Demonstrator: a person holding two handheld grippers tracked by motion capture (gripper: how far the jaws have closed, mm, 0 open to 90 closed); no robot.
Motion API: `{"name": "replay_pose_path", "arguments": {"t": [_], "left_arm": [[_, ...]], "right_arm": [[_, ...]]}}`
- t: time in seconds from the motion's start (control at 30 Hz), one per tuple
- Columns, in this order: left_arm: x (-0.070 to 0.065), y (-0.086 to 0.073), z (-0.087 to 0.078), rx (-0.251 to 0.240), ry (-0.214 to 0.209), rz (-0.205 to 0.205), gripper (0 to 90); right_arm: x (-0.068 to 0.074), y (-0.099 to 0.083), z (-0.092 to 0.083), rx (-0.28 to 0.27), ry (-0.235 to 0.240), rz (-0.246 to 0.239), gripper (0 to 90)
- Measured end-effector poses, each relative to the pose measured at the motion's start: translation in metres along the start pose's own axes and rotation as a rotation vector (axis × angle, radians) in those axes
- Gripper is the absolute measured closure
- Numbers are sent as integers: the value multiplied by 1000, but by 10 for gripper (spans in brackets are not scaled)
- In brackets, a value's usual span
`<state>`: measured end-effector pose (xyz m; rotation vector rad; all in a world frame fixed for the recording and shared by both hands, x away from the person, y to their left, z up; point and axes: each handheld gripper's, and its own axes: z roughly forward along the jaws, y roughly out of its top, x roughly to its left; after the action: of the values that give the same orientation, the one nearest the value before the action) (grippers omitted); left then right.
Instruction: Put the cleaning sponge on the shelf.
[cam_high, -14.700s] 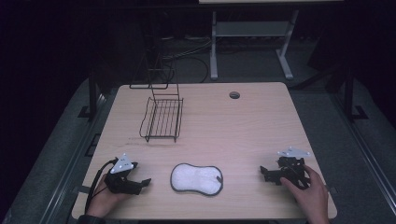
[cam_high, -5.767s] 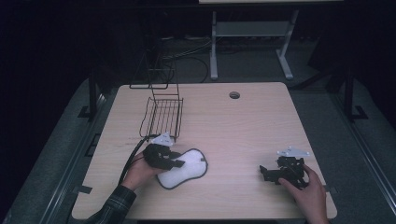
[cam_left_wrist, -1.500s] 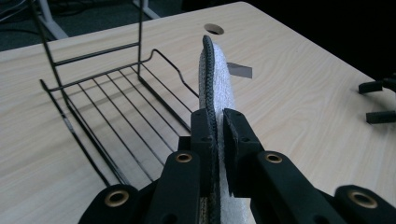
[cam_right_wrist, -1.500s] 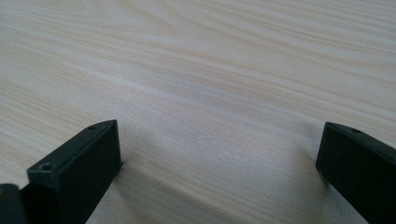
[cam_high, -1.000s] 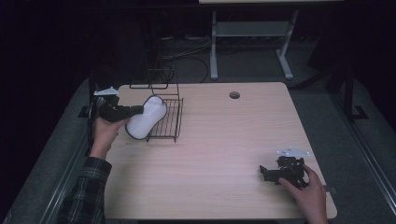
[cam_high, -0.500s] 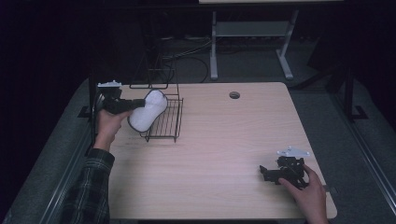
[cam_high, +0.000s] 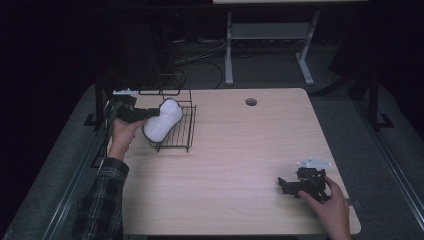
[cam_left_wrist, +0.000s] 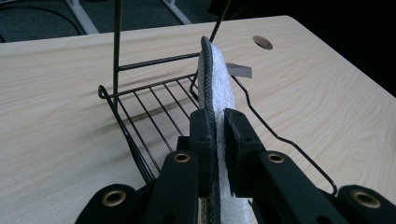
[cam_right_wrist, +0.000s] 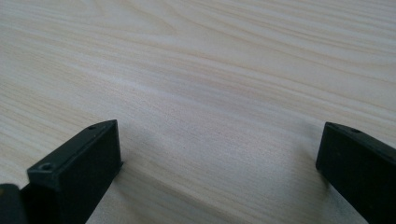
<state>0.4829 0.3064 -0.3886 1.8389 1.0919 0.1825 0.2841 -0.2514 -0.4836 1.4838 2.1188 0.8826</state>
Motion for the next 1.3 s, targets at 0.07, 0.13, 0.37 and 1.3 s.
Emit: {"name": "replay_pose_path", "arguments": {"t": [0.07,0.13,0.37,1.3], "left_arm": [[1,0,1,7,6,4,816],[2,-1,2,7,14,0,812],[7,-3,4,16,37,-5,798],[2,-5,2,57,117,60,671]], "right_arm": [[0,0,0,0,0,0,0],[0,0,0,0,0,0,0],[0,0,0,0,0,0,0],[0,0,0,0,0,0,0]]}}
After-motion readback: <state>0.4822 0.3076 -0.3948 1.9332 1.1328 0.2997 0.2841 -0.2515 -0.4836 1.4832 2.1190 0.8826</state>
